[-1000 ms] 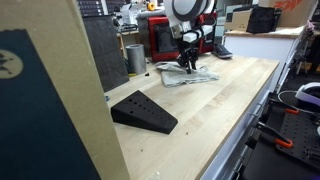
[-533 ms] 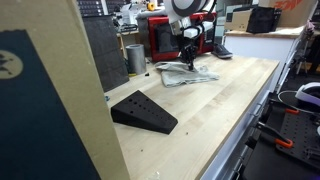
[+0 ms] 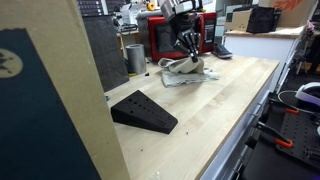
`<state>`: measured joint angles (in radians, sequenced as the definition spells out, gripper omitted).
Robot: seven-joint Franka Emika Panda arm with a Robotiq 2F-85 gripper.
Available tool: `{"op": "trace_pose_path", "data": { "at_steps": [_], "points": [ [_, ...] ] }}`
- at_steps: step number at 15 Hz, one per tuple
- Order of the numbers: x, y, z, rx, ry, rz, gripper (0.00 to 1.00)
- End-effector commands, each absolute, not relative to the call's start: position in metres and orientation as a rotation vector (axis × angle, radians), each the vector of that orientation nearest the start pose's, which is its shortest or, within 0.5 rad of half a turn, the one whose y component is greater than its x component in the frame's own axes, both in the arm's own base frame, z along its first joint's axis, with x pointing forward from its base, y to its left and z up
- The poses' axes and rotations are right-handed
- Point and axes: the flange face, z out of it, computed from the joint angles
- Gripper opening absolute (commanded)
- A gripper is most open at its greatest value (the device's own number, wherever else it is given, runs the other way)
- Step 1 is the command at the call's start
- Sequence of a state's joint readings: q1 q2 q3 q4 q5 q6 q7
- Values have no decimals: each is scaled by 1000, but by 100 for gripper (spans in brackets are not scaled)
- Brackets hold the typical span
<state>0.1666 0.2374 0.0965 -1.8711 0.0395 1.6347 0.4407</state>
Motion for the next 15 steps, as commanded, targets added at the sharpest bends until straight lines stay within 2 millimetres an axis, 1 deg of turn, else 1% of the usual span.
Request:
{"op": "trace_pose_path", "data": {
  "at_steps": [1,3,6,9,11,12,13,15],
  "points": [
    [529,189,390,-3069,409,889,0],
    [527,205,405,-3009,460,952,0],
    [527,217,427,-2909,529,1050,0],
    [522,225,446,-2780,537,1218,0],
    [516,231,455,-2688,498,1346,0],
    [515,233,458,-2645,469,1398,27],
    [515,234,459,-2606,460,1438,29],
    [522,232,463,-2552,454,1436,41]
  ]
}}
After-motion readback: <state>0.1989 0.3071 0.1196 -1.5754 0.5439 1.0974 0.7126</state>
